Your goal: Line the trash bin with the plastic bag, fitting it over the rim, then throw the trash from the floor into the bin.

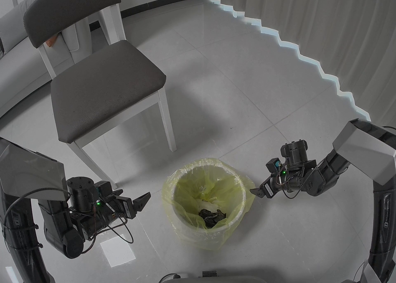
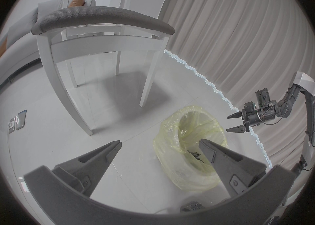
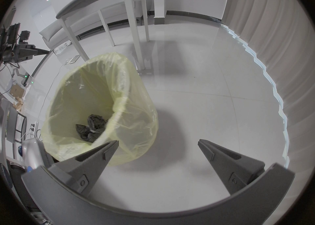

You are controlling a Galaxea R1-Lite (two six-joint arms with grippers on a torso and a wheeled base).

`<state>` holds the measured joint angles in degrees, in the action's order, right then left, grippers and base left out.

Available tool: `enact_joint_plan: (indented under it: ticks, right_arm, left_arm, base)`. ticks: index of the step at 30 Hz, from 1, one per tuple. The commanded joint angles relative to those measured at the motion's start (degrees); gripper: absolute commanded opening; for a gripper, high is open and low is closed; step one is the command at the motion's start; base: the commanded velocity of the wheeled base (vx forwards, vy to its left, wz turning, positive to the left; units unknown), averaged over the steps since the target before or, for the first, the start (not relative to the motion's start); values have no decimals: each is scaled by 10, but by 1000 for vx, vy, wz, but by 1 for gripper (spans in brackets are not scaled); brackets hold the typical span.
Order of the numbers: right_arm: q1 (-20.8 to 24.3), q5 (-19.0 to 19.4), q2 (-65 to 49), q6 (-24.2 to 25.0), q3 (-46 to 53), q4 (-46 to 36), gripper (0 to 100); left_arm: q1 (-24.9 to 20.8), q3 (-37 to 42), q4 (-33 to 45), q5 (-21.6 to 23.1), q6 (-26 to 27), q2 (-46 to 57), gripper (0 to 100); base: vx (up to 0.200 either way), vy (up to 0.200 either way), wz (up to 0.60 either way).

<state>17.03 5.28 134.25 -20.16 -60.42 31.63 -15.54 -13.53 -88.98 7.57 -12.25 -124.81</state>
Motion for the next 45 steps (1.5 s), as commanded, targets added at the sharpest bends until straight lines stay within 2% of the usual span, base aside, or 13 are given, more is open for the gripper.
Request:
enact_joint_plan:
  ticks: [1,5,8,9,11,17,24,29,35,41,45]
  right_arm:
    - [-6,0,68,-1,-49,-3,100]
    - [-7,1,105,-1,-88,-10,100]
    - [-6,1,109,-1,-110,-46,100]
    - [-7,1,113,-1,-146,-92,100]
    - [-7,1,127,-1,-180,-120,100]
    - [-7,-8,134,-3,-207,-131,100]
    - [-36,-25,51,-14,-153,-128,100]
    - [-67,-27,-51,-17,-81,-127,100]
    - [-95,-26,-215,-10,47,-105,100]
    - [-99,-32,-384,32,159,-84,100]
    - [-100,-49,-522,58,223,-90,100]
  left_arm:
    - [1,1,-10,-2,-1,3,100]
    - [1,1,-10,-7,-1,4,100]
    - [0,0,-10,-8,0,3,100]
    - [-1,-2,-10,-9,0,4,100]
    - [-7,-2,-10,-12,0,4,100]
    - [-11,-2,-10,-26,-1,18,100]
    - [-12,2,-10,-26,-1,50,100]
    - [-8,3,-10,-26,0,60,100]
    - [-5,18,-10,-29,2,124,100]
    - [-1,57,-8,-30,4,214,100]
    - [23,91,-1,-30,6,278,100]
  base:
    - [0,0,0]
    - [0,0,0]
    - [0,0,0]
    - [0,0,0]
    - [0,0,0]
    - [0,0,0]
    - [0,0,0]
    - [0,0,0]
    - [0,0,0]
    - [0,0,0]
    - [0,0,0]
